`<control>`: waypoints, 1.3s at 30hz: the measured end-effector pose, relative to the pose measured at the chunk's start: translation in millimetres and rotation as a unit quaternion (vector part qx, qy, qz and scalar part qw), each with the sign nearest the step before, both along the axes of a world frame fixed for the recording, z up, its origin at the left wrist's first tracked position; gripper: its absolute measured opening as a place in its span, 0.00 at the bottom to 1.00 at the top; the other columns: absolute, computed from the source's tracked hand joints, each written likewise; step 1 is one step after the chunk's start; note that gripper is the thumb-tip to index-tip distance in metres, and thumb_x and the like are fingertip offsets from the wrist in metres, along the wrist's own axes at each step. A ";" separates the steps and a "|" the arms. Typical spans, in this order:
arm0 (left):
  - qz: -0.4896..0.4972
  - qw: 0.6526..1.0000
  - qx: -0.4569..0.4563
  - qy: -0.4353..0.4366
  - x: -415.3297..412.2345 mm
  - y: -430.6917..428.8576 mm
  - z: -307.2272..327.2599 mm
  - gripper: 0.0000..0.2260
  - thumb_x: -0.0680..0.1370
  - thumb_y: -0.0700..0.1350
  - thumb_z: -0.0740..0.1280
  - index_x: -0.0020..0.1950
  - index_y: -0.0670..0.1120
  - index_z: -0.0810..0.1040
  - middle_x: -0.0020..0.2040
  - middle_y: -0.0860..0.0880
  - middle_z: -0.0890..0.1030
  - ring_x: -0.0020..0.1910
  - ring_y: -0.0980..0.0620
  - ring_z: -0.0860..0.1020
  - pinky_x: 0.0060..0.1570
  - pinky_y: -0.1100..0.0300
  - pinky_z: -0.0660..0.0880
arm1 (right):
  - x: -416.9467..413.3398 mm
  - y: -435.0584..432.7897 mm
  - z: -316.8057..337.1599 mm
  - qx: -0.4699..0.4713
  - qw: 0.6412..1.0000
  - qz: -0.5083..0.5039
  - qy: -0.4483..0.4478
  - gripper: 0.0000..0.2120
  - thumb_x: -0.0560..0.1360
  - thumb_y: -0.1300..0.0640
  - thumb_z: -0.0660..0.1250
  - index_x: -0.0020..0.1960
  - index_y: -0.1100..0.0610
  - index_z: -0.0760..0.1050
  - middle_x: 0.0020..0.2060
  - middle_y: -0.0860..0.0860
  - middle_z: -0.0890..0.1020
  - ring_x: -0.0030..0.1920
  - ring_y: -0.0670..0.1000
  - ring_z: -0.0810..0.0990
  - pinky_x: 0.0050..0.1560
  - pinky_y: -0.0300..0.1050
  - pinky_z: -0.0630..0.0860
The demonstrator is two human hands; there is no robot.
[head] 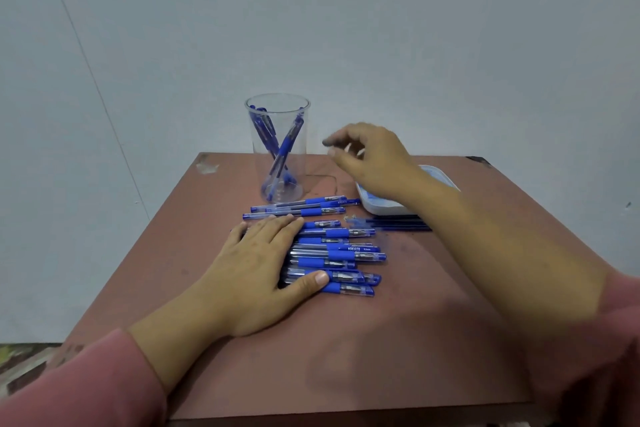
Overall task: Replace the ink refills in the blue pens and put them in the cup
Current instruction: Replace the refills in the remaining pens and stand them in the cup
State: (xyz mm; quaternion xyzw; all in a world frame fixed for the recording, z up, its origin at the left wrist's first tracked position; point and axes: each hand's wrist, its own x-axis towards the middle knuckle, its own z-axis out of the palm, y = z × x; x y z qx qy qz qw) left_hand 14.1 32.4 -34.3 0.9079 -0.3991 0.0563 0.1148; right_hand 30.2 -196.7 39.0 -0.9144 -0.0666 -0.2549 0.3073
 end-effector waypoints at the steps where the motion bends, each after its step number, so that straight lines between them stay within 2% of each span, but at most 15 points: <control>1: -0.001 1.000 -0.002 0.000 -0.1 -0.2 0.2 0.43 0.69 0.76 0.39 0.78 0.54 0.51 0.77 0.57 0.55 0.75 0.59 0.52 0.75 0.56 0.46 | -4.4 -4.2 -5.2 -0.031 0.999 0.004 0.026 0.07 0.77 0.56 0.67 0.54 0.51 0.80 0.45 0.43 0.78 0.41 0.41 0.75 0.41 0.26 0.68; 5: -0.006 1.000 -0.016 -0.001 -0.7 0.2 0.0 0.43 0.69 0.76 0.40 0.78 0.54 0.53 0.77 0.57 0.57 0.75 0.59 0.53 0.75 0.58 0.46 | -15.3 -15.1 -15.0 -0.153 0.980 0.030 0.123 0.09 0.77 0.56 0.67 0.57 0.52 0.80 0.46 0.42 0.77 0.45 0.43 0.76 0.43 0.31 0.70; 10: -0.008 1.000 -0.023 0.000 0.0 0.3 -0.7 0.42 0.70 0.76 0.42 0.78 0.54 0.53 0.77 0.58 0.58 0.74 0.60 0.54 0.74 0.59 0.46 | -10.9 -20.5 -21.2 -0.299 0.942 0.017 0.150 0.10 0.76 0.53 0.67 0.58 0.50 0.79 0.51 0.45 0.78 0.52 0.46 0.71 0.54 0.45 0.69; 15: -0.003 1.000 -0.018 0.002 -0.5 0.3 0.5 0.42 0.70 0.76 0.41 0.78 0.54 0.52 0.77 0.58 0.57 0.74 0.60 0.53 0.74 0.60 0.45 | -3.9 -19.6 -26.9 -0.323 0.935 0.003 0.145 0.10 0.77 0.52 0.67 0.57 0.49 0.78 0.53 0.46 0.78 0.54 0.49 0.70 0.54 0.47 0.66; 20: 0.001 1.000 -0.012 0.004 -1.3 0.1 1.0 0.42 0.69 0.76 0.40 0.78 0.55 0.51 0.77 0.59 0.56 0.74 0.61 0.52 0.75 0.57 0.46 | 1.7 -18.9 -31.4 -0.326 0.937 -0.003 0.129 0.06 0.77 0.52 0.65 0.53 0.51 0.78 0.50 0.45 0.79 0.54 0.50 0.69 0.53 0.48 0.64; 23: 0.003 1.000 -0.013 0.007 -2.5 0.4 1.4 0.43 0.69 0.76 0.40 0.78 0.55 0.50 0.77 0.58 0.55 0.75 0.60 0.51 0.75 0.57 0.45 | -0.5 -19.9 -32.0 -0.287 0.951 0.000 0.117 0.06 0.78 0.52 0.64 0.52 0.51 0.77 0.45 0.43 0.76 0.54 0.47 0.68 0.56 0.48 0.61; 25: 0.004 1.000 -0.022 0.007 -3.5 0.2 3.3 0.43 0.69 0.77 0.41 0.79 0.55 0.47 0.78 0.58 0.52 0.76 0.58 0.48 0.76 0.52 0.44 | -5.2 -20.2 -26.8 -0.255 0.961 0.001 0.104 0.07 0.78 0.51 0.63 0.54 0.50 0.76 0.46 0.43 0.77 0.52 0.45 0.68 0.58 0.45 0.58; 27: 0.001 0.999 -0.046 -0.025 -2.6 -1.1 8.0 0.42 0.71 0.76 0.42 0.79 0.54 0.46 0.79 0.56 0.51 0.77 0.56 0.45 0.76 0.48 0.43 | -13.0 -20.5 -17.1 -0.230 0.970 0.006 0.082 0.06 0.78 0.52 0.63 0.54 0.49 0.76 0.46 0.42 0.77 0.49 0.44 0.68 0.56 0.41 0.60; 29: -0.005 0.993 -0.079 -0.091 2.9 -3.9 15.4 0.39 0.74 0.73 0.47 0.79 0.52 0.52 0.78 0.52 0.55 0.78 0.52 0.49 0.75 0.44 0.47 | -24.9 -21.7 -4.5 -0.183 0.980 0.021 0.078 0.06 0.78 0.52 0.64 0.54 0.48 0.76 0.43 0.40 0.76 0.45 0.41 0.71 0.51 0.34 0.66; 31: -0.014 0.983 -0.107 -0.148 10.1 -10.4 26.6 0.34 0.76 0.69 0.52 0.76 0.50 0.59 0.76 0.49 0.63 0.76 0.49 0.58 0.74 0.42 0.54 | -40.3 -25.1 5.6 -0.110 0.989 0.045 0.088 0.04 0.78 0.53 0.65 0.53 0.46 0.75 0.41 0.38 0.77 0.44 0.37 0.74 0.45 0.27 0.68; 33: -0.040 0.975 -0.121 -0.183 15.9 -21.2 37.8 0.29 0.77 0.65 0.56 0.73 0.50 0.66 0.71 0.49 0.70 0.71 0.49 0.66 0.72 0.43 0.59 | -54.9 -29.4 8.4 -0.035 0.992 0.071 0.099 0.05 0.78 0.54 0.66 0.50 0.45 0.74 0.41 0.41 0.80 0.45 0.38 0.77 0.45 0.29 0.70; 36: -0.077 0.963 -0.141 -0.215 22.0 -41.5 45.7 0.22 0.77 0.60 0.60 0.65 0.49 0.76 0.56 0.53 0.81 0.56 0.54 0.77 0.67 0.47 0.67 | -67.0 -35.6 -1.4 0.034 0.988 0.104 0.105 0.06 0.77 0.57 0.67 0.48 0.46 0.74 0.42 0.48 0.83 0.45 0.48 0.81 0.48 0.45 0.77; 37: -0.081 0.961 -0.158 -0.210 23.3 -47.2 46.3 0.20 0.77 0.59 0.61 0.62 0.49 0.78 0.51 0.54 0.82 0.50 0.54 0.79 0.64 0.48 0.70 | -68.9 -38.0 -7.2 0.046 0.988 0.106 0.100 0.06 0.77 0.58 0.67 0.47 0.46 0.75 0.42 0.48 0.84 0.43 0.48 0.82 0.49 0.48 0.77; 39: -0.084 0.961 -0.178 -0.196 25.8 -54.6 45.2 0.16 0.77 0.58 0.60 0.54 0.50 0.81 0.43 0.55 0.83 0.41 0.55 0.80 0.59 0.51 0.73 | -72.1 -43.3 -19.4 0.042 0.992 0.094 0.078 0.07 0.76 0.58 0.68 0.47 0.46 0.76 0.42 0.44 0.83 0.42 0.44 0.80 0.49 0.46 0.77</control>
